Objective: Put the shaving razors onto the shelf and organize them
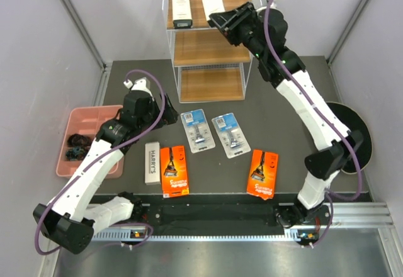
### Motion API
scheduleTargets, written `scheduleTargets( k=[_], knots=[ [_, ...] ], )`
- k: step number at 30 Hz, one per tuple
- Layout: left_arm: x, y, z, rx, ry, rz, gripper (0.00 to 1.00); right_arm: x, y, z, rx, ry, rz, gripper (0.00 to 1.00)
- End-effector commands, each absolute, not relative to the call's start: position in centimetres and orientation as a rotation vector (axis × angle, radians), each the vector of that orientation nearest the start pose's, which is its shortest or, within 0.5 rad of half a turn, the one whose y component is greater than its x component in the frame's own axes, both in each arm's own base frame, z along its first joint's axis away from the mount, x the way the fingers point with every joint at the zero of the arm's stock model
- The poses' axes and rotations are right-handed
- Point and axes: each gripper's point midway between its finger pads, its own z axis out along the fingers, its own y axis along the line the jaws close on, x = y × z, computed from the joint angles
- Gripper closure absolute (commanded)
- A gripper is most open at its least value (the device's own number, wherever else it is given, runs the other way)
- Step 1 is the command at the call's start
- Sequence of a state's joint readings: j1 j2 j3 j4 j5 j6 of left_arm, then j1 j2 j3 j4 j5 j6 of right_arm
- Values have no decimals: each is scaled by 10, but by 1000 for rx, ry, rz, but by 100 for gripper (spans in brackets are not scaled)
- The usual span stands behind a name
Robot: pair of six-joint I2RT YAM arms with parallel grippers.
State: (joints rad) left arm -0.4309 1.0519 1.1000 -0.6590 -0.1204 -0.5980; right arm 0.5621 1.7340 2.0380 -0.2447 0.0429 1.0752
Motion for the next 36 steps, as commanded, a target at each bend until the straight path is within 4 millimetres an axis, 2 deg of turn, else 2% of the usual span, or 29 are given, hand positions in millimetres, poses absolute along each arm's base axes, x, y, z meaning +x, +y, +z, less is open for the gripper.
scheduleTargets(
  k=[1, 2, 9, 11, 12, 13, 19, 24, 27, 28, 29, 30, 31, 32, 35, 36],
  knots=[
    [289, -133, 259, -235, 2142, -462, 1, 445, 320, 512, 475, 1560, 1261, 100],
    [289, -133, 261, -232, 2141, -460, 1, 451, 325, 503, 486, 1578, 1260, 100],
    [287, -132, 261, -233, 2134, -461, 1, 463, 340, 492, 552, 1576, 1297, 99],
    [286, -132, 262, -231, 2134, -465, 1, 464, 343, 494, 552, 1576, 1317, 99],
    [286, -132, 261, -233, 2138, -464, 1, 469, 349, 486, 556, 1594, 1325, 99],
    [285, -131, 262, -230, 2136, -461, 1, 468, 350, 491, 550, 1589, 1340, 98],
    [285, -130, 263, -231, 2132, -457, 1, 469, 369, 476, 544, 1639, 1402, 92],
    [286, -129, 266, -232, 2124, -452, 1, 470, 374, 470, 538, 1657, 1414, 81],
    [290, -129, 273, -211, 2106, -443, 1, 465, 377, 469, 509, 1675, 1435, 69],
    [293, -130, 281, -196, 2094, -438, 1, 462, 379, 468, 496, 1684, 1446, 66],
    [296, -131, 284, -186, 2091, -436, 1, 460, 379, 468, 490, 1692, 1446, 58],
    [298, -133, 288, -173, 2084, -439, 1, 459, 380, 465, 486, 1705, 1445, 55],
    [303, -136, 300, -144, 2066, -447, 2, 457, 381, 464, 476, 1716, 1452, 50],
    [306, -138, 306, -129, 2057, -451, 3, 455, 381, 462, 472, 1729, 1452, 42],
    [318, -146, 332, -79, 2018, -459, 6, 450, 384, 456, 448, 1763, 1463, 29],
    [325, -149, 332, -66, 2030, -455, 8, 449, 385, 456, 437, 1769, 1471, 27]
  ],
)
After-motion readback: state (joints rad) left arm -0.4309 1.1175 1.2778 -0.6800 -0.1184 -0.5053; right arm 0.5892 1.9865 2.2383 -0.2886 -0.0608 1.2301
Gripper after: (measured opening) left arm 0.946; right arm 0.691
